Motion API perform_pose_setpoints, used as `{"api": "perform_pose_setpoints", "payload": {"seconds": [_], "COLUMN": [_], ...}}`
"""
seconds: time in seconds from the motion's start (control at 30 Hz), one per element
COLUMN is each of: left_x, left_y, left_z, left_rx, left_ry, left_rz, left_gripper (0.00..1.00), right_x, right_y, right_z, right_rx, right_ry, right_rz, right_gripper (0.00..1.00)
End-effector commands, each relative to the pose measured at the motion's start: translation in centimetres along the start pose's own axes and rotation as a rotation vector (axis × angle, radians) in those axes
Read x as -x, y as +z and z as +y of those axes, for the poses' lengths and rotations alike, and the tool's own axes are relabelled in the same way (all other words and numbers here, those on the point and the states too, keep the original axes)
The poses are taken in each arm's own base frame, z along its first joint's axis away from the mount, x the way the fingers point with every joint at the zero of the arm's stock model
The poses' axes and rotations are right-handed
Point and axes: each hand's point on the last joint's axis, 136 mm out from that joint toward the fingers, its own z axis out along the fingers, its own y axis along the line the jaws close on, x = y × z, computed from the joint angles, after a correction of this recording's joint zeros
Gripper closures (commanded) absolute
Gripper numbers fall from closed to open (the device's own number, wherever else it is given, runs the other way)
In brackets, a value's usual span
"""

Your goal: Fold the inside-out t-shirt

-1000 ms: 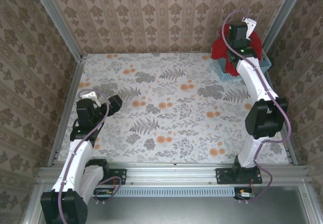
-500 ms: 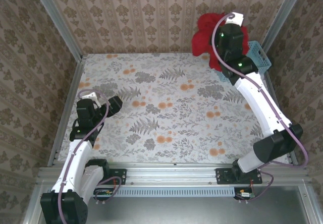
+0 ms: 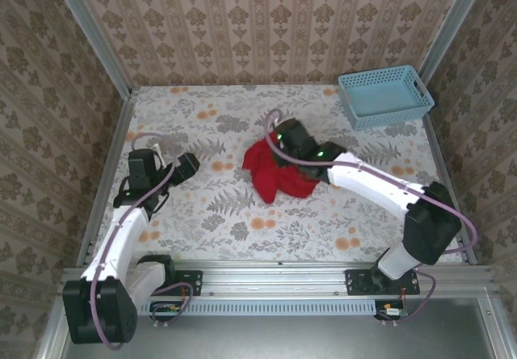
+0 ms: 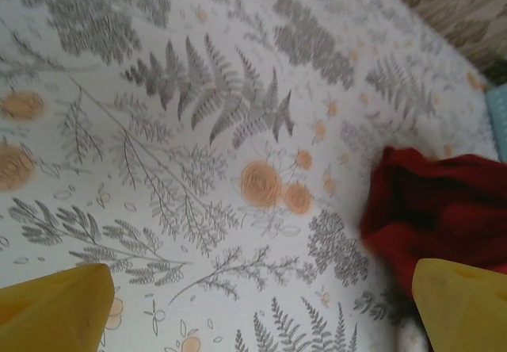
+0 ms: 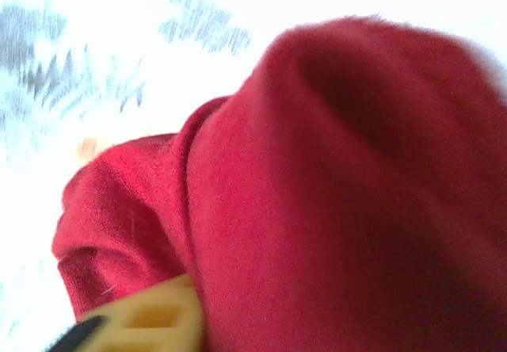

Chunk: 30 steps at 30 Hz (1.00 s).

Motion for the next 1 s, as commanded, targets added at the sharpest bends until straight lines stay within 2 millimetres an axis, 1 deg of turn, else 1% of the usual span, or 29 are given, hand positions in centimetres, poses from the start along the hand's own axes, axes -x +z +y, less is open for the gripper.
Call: {"api": "perform_pose_setpoints", "payload": {"seconds": [0.0, 0.07, 0.13, 0.2, 0.27, 0.43, 0.5, 0.6, 0.73, 0.8, 0.83, 0.9, 0.97], "left_x": [-1.5, -2.4, -3.2, -3.8, -4.3, -6.0, -6.5, -7.1, -8.1, -8.5, -8.7, -8.9, -8.9], "left_y": [1.2, 2.3, 3.1, 3.8, 4.6, 6.3, 6.8, 7.2, 7.7, 7.9, 8.1, 8.2, 8.2], "left_z": [-1.7, -2.6, -3.3, -4.1, -4.9, -6.4, -6.7, -6.9, -7.1, -7.0, -6.9, -6.8, -6.8], "left_rx": [-0.023, -0.009, 0.003, -0.008, -0.026, -0.043, -0.046, -0.048, -0.051, -0.047, -0.045, -0.044, -0.047], "left_ry": [0.029, 0.068, 0.102, 0.121, 0.134, 0.161, 0.17, 0.178, 0.191, 0.193, 0.192, 0.19, 0.191], "left_rz": [0.105, 0.159, 0.19, 0.211, 0.226, 0.279, 0.292, 0.307, 0.332, 0.342, 0.347, 0.35, 0.352], "left_gripper": [0.03, 0.03, 0.04, 0.05, 0.06, 0.11, 0.12, 0.15, 0.18, 0.18, 0.18, 0.18, 0.18], "right_x": [-2.4, -2.3, -2.2, -2.7, -3.8, -7.0, -7.5, -7.2, -5.8, -5.0, -4.7, -4.2, -3.8], "right_y": [-0.2, -1.2, -2.1, -2.5, -2.6, -1.4, -0.8, -0.1, 1.0, 1.9, 2.4, 3.6, 4.1], "right_z": [1.0, -0.1, -1.1, -2.1, -2.7, -1.7, -1.3, -0.1, 1.8, 2.7, 2.8, 2.4, 1.9], "right_rx": [0.042, 0.01, -0.002, 0.0, 0.018, 0.08, 0.099, 0.145, 0.187, 0.217, 0.211, 0.158, 0.109], "right_ry": [0.012, 0.013, 0.019, 0.039, 0.061, 0.066, 0.076, 0.088, 0.083, 0.076, 0.071, 0.062, 0.049], "right_rz": [0.071, 0.059, 0.047, 0.057, 0.078, 0.149, 0.16, 0.153, 0.138, 0.133, 0.135, 0.161, 0.174], "right_gripper": [0.43, 0.34, 0.3, 0.29, 0.3, 0.33, 0.35, 0.35, 0.35, 0.36, 0.37, 0.42, 0.53]}}
